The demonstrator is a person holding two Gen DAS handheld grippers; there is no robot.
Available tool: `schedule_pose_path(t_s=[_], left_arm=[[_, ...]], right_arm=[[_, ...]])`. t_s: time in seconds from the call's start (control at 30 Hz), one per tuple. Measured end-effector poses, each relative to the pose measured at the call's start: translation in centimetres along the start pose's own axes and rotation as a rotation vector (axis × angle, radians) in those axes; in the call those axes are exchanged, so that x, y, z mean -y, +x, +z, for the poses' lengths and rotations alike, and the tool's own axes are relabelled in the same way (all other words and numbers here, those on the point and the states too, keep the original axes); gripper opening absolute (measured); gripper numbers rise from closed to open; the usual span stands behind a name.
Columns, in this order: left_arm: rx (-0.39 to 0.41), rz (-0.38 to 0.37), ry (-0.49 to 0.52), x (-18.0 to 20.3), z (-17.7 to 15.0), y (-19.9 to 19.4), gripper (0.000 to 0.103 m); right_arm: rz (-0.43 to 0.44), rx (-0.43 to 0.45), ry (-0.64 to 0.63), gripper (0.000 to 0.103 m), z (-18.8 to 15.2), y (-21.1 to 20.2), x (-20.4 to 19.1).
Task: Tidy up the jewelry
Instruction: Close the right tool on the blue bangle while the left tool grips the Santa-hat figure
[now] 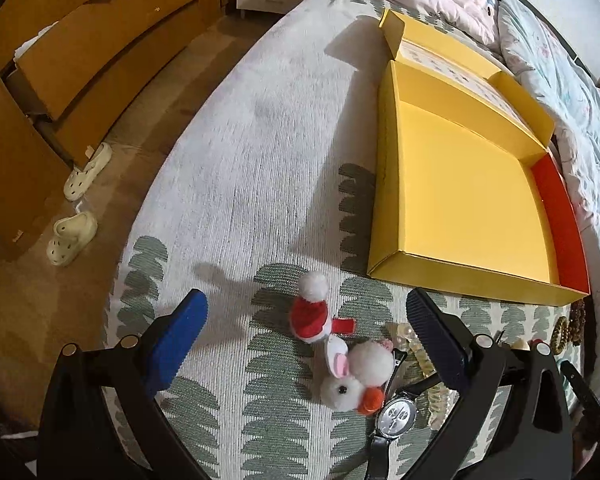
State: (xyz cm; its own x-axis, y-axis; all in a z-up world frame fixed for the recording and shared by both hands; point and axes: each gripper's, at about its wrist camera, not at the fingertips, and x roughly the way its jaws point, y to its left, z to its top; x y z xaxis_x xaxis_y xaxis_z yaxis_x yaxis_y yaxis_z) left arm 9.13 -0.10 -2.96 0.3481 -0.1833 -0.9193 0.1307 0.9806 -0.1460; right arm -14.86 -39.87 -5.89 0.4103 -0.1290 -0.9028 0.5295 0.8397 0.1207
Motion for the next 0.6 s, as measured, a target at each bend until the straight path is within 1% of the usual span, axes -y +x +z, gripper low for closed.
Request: schedule_pose_path(t_s=[0.13, 0.23, 0.3, 0.4, 0.53, 0.6], left_arm=[[-0.022, -0.014, -0.017, -0.3, 0.2, 0.6, 0.099], [-0.044, -0.029, -0.029, -0.5, 0.2, 1.0, 0.098], [-0.049, -0.029, -0.034, -0.7, 0.1, 1.1, 0.09], [-0.06, -0.037, -0.036, -0.8, 0.0, 1.3, 0.085], [-0.062, -0.029, -0.032, -0.9, 0.0, 1.3, 0.08], [-0.069, -0.032, -0.032, -1.0, 0.0, 1.5, 0.072]], right_arm=[[-0.015, 0.0, -0.011, 0.041, -0.1, 0.1, -0.2], [-0.008, 0.0, -0.006, 0.041, -0.1, 0.1, 0.0], [-0.007, 0.0, -0.007, 0.041, -0.1, 0.1, 0.0], [-0.009, 0.0, -0.008, 0.041, -0.2, 0.0, 0.0], [-0.013, 0.0, -0.008, 0.039, -0.3, 0.0, 0.0], [-0.017, 0.0, -0.011, 0.038, -0.2, 0.1, 0.0]])
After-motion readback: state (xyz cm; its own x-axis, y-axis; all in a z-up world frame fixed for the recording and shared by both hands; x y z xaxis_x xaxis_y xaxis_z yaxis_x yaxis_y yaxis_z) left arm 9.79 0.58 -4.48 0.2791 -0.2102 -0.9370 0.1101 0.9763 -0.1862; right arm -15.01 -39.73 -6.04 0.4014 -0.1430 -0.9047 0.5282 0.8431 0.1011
